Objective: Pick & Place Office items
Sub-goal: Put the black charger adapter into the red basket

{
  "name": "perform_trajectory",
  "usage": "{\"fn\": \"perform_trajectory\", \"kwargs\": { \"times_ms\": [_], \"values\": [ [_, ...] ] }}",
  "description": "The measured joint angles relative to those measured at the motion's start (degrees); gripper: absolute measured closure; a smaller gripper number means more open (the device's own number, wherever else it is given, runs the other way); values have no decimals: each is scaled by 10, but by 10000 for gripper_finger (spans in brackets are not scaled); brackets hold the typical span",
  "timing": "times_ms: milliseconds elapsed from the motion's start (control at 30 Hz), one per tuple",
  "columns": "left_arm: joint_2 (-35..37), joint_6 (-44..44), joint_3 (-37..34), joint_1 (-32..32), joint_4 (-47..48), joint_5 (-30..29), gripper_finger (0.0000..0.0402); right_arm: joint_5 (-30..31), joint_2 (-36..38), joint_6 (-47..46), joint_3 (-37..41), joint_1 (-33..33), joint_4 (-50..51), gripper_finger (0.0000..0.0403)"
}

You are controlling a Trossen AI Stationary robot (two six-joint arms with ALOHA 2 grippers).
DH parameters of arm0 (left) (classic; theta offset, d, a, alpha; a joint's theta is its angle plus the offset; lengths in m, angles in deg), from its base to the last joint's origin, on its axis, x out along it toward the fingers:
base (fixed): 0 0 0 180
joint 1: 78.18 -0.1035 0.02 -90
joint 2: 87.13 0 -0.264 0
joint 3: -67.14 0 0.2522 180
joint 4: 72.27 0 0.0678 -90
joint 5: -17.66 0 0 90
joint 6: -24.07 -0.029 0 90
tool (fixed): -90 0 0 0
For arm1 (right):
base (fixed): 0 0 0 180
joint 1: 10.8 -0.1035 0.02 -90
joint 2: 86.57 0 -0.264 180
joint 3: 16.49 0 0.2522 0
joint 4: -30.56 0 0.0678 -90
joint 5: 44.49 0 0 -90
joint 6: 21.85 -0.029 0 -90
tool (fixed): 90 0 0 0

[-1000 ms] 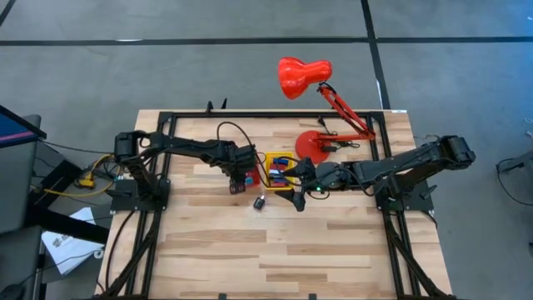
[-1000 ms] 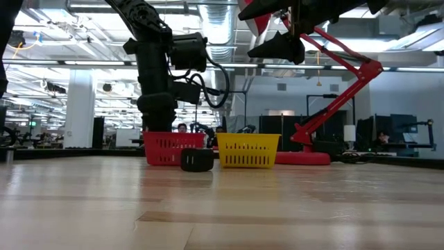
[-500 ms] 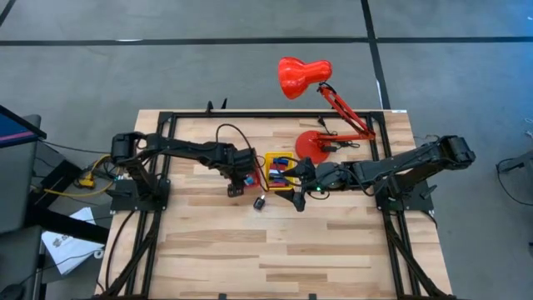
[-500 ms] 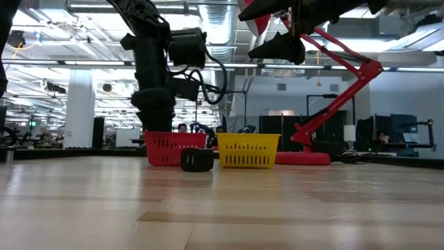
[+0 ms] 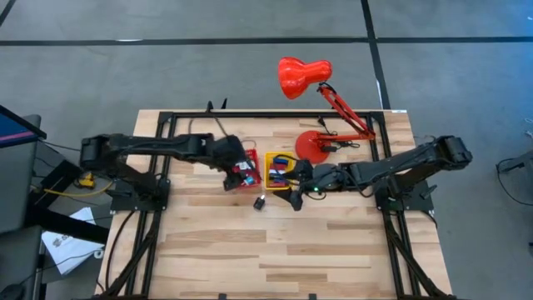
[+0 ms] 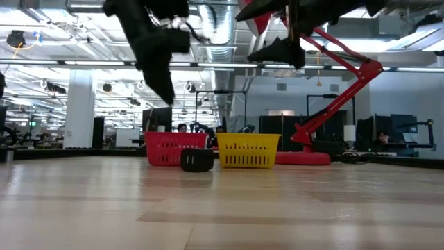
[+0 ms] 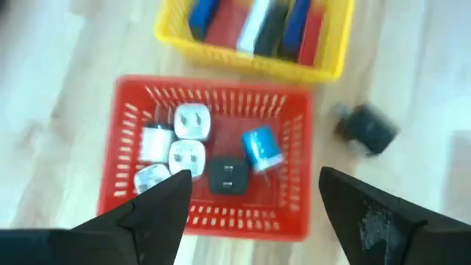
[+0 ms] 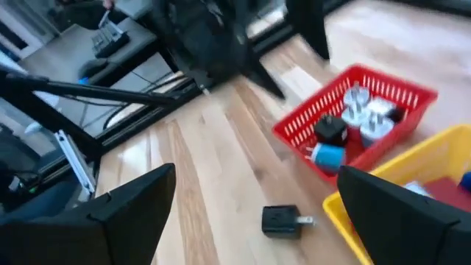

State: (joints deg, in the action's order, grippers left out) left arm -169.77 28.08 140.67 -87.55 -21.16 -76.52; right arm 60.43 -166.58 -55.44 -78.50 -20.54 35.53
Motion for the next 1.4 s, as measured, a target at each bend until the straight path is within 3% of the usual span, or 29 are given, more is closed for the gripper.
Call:
{"fn": "perform_trajectory", "kwargs": {
  "times_ms": [267, 433, 600, 733, 900, 1167, 1400],
  "values": [
    [123, 75, -76, 30, -152, 0, 108, -6, -88, -53, -11, -19, -135, 33],
    [189, 128, -123, 59, -166, 0, 108, -16, -149, -66, -76, -22, -11, 36],
    [246, 159, -160, 93, -217, -5, 108, -15, -227, 36, -195, -33, 140, 48],
    [265, 165, -183, 117, -221, -6, 108, -14, -297, 108, -267, -41, 215, 58],
    [275, 192, -205, 137, -249, -15, 108, 6, -366, 113, -322, -40, 251, 72],
    [265, 195, -215, 162, -242, -21, 108, 23, -390, 88, -332, -34, 274, 83],
    [262, 192, -215, 162, -246, -31, 108, -5, -408, 68, -336, -20, 253, 83]
  ]
}}
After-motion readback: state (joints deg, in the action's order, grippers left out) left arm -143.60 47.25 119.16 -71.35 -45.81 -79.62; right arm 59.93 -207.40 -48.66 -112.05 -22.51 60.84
